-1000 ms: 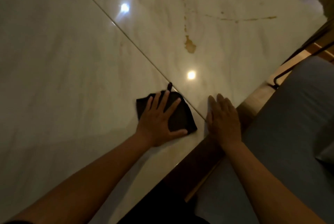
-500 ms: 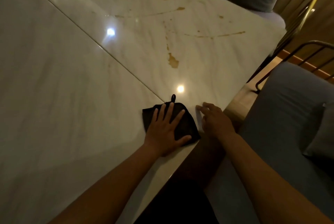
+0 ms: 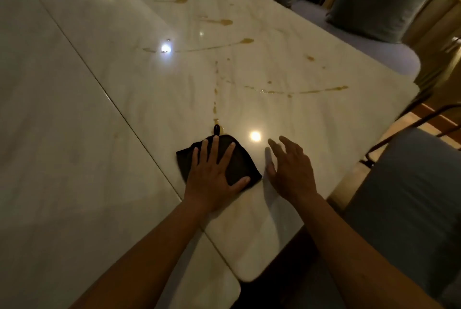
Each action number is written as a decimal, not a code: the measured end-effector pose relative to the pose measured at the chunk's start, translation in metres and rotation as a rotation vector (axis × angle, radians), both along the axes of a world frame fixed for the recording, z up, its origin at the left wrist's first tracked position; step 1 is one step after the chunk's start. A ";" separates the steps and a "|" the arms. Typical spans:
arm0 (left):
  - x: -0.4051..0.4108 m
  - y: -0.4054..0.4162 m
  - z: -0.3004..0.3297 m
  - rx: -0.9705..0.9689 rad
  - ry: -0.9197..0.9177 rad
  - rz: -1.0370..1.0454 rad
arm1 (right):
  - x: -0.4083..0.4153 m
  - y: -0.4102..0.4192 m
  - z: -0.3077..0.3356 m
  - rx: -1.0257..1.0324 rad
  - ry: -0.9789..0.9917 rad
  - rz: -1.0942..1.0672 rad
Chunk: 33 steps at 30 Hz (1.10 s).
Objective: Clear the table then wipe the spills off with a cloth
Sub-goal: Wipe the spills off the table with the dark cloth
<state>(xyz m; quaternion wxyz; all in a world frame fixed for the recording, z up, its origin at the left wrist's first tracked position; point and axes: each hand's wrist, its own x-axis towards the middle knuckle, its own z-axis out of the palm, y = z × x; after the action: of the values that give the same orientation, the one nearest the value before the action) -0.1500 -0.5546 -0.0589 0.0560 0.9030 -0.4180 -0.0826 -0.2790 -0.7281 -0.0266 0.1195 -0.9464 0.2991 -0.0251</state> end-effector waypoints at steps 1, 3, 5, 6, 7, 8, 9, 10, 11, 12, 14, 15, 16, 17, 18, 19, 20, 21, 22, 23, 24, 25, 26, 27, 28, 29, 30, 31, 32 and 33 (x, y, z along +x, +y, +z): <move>0.013 -0.013 0.001 -0.004 0.005 0.023 | 0.008 -0.015 -0.003 -0.015 0.005 0.021; 0.034 -0.033 0.001 0.005 0.012 0.070 | 0.021 -0.039 -0.010 -0.031 0.060 0.085; 0.041 -0.043 -0.001 0.021 0.007 0.118 | 0.027 -0.053 -0.018 -0.052 0.116 0.140; 0.038 -0.044 -0.001 0.018 0.005 0.139 | 0.027 -0.055 -0.020 -0.060 0.124 0.151; 0.030 -0.043 0.000 0.007 0.011 0.162 | 0.025 -0.055 -0.022 -0.063 0.122 0.151; 0.017 -0.040 0.002 -0.005 0.025 0.180 | 0.022 -0.054 -0.022 -0.063 0.115 0.148; 0.001 -0.037 0.005 -0.016 0.043 0.183 | 0.020 -0.054 -0.022 -0.058 0.109 0.148; -0.016 -0.033 0.007 -0.020 0.062 0.171 | 0.019 -0.054 -0.023 -0.047 0.104 0.147; -0.033 -0.028 0.009 -0.014 0.077 0.147 | 0.019 -0.055 -0.024 -0.035 0.104 0.147; -0.048 -0.023 0.010 0.001 0.086 0.127 | 0.019 -0.056 -0.024 -0.027 0.104 0.147; -0.063 -0.014 0.008 0.024 0.084 0.102 | 0.019 -0.056 -0.024 -0.022 0.101 0.149; -0.061 -0.012 0.008 0.026 0.081 0.082 | 0.020 -0.056 -0.024 -0.024 0.097 0.151; -0.054 -0.011 0.007 0.031 0.078 0.057 | 0.020 -0.056 -0.024 -0.028 0.093 0.150; -0.043 -0.012 0.005 0.042 0.070 0.036 | 0.019 -0.056 -0.025 -0.032 0.091 0.148; -0.029 -0.016 0.004 0.049 0.061 0.036 | 0.019 -0.056 -0.027 -0.035 0.087 0.147; -0.013 -0.021 0.004 0.052 0.053 0.071 | 0.019 -0.057 -0.028 -0.037 0.084 0.147; 0.002 -0.025 0.005 0.057 0.048 0.133 | 0.019 -0.057 -0.029 -0.039 0.082 0.150; 0.014 -0.030 0.004 0.066 0.041 0.201 | 0.019 -0.058 -0.030 -0.043 0.079 0.153; 0.021 -0.033 0.003 0.075 0.033 0.252 | 0.019 -0.059 -0.031 -0.047 0.080 0.154; 0.021 -0.035 0.003 0.080 0.029 0.280 | 0.018 -0.059 -0.032 -0.050 0.086 0.157; 0.014 -0.035 0.002 0.075 0.031 0.291 | 0.017 -0.059 -0.032 -0.050 0.094 0.161; 0.001 -0.032 0.002 0.055 0.035 0.290 | 0.017 -0.060 -0.032 -0.045 0.102 0.163; -0.018 -0.028 0.003 0.028 0.044 0.271 | 0.017 -0.061 -0.032 -0.035 0.107 0.164; -0.041 -0.022 0.005 0.003 0.054 0.237 | 0.017 -0.062 -0.032 -0.023 0.111 0.168; -0.065 -0.015 0.007 -0.007 0.067 0.193 | 0.017 -0.063 -0.032 -0.012 0.111 0.175; -0.088 -0.008 0.008 -0.002 0.080 0.142 | 0.016 -0.063 -0.031 0.000 0.107 0.181; -0.106 0.000 0.008 0.010 0.088 0.093 | 0.013 -0.062 -0.032 0.014 0.096 0.184; -0.117 0.006 0.006 0.024 0.092 0.047 | 0.007 -0.059 -0.032 0.030 0.078 0.181; -0.119 0.011 0.005 0.032 0.095 0.003 | 0.000 -0.054 -0.033 0.047 0.057 0.170; -0.112 0.014 0.004 0.034 0.092 -0.041 | -0.010 -0.047 -0.035 0.063 0.036 0.147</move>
<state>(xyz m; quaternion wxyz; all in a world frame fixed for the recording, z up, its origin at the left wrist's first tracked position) -0.2620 -0.5402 -0.0552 0.0582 0.8902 -0.4321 -0.1324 -0.2887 -0.7753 -0.0614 0.1450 -0.9619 0.2317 0.0102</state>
